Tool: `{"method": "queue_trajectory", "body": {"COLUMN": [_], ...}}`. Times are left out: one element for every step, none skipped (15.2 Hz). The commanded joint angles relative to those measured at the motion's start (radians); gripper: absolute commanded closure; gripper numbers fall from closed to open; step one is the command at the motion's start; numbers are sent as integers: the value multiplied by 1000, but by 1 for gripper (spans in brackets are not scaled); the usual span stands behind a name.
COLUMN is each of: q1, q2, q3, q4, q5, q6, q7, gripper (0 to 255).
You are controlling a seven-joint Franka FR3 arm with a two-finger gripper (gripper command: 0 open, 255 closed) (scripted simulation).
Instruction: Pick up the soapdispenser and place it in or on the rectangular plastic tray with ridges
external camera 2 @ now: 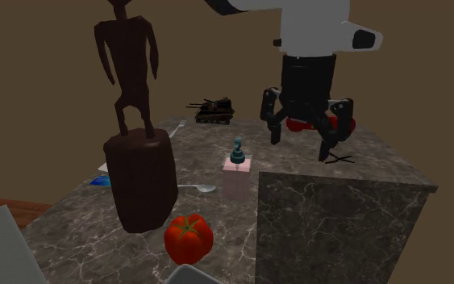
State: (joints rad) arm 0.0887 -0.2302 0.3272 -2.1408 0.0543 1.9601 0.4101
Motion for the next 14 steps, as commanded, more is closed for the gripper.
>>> {"method": "queue_trajectory", "body": {"q1": [8,14,19,25,32,40,48,58,68,80,93,106,121,136], "q2": [62,96,130,165,200,235,271,308,344,382,419,457,496,534], "q3": [23,35,47,57,67,77,85,92,99,104,109,113,116,117], "q4": [43,69,96,123,152,183,214,247,281,316,353,392,432,475], "q5": [-9,-16,-25,-34,-45,-56,-68,-81,-95,-109,-123,-138,-152,-166], "q6": [17,24,30,35,39,42,44,45,45,44,42,38,33,27], "q7": [30,48,65,83,101,118,136,154,171,188,204,220,235,249], "gripper": [0,0,0,0,0,0,0,0,0,0,0,0,0,0]}}
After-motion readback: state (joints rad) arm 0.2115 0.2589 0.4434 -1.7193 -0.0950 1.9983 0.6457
